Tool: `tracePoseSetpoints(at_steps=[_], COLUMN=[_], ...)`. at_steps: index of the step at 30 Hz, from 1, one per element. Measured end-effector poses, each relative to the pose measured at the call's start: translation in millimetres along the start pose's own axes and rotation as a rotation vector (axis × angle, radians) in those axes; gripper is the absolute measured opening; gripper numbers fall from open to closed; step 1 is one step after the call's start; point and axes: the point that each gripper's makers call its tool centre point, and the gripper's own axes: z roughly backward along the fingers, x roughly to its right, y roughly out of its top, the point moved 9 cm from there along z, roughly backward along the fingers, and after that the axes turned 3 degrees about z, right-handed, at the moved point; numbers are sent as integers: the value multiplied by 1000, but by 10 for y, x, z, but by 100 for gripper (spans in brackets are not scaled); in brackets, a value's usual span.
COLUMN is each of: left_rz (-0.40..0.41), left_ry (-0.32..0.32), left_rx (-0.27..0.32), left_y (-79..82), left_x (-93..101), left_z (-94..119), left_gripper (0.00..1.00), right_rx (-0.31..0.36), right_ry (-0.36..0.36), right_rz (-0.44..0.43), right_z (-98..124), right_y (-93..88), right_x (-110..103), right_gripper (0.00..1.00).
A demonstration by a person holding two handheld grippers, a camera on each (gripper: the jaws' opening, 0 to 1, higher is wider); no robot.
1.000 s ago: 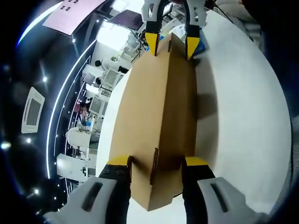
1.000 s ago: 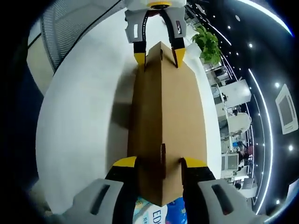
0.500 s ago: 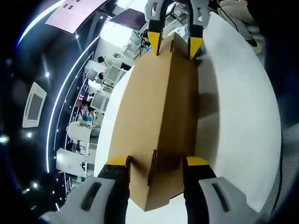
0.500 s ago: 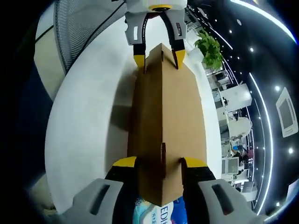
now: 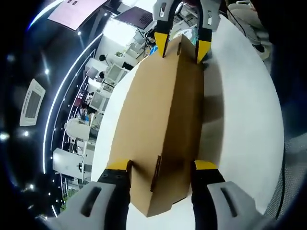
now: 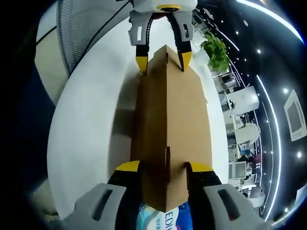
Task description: Operate the shoe box by opening the lid, removing the specified soft item, and placing it in the target area until the item is outside and the box remains undamaged.
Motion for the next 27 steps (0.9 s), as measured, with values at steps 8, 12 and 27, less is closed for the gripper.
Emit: tracePoseSetpoints(at_steps=[8, 12, 27], left_rz=[69, 173, 425], left_ry=[-54, -72, -166], left_rx=[59, 90, 158], left_y=[169, 262, 485], left_x=[-93, -175, -268], left_z=[133, 184, 532], left_gripper=[55, 70, 99], right_rx=[0, 3, 23], right_ry=[8, 10, 16], right_rz=[-22, -19, -40], right_z=[5, 1, 6], right_y=[5, 3, 5], right_x=[8, 12, 12], right_gripper=[34, 34, 37])
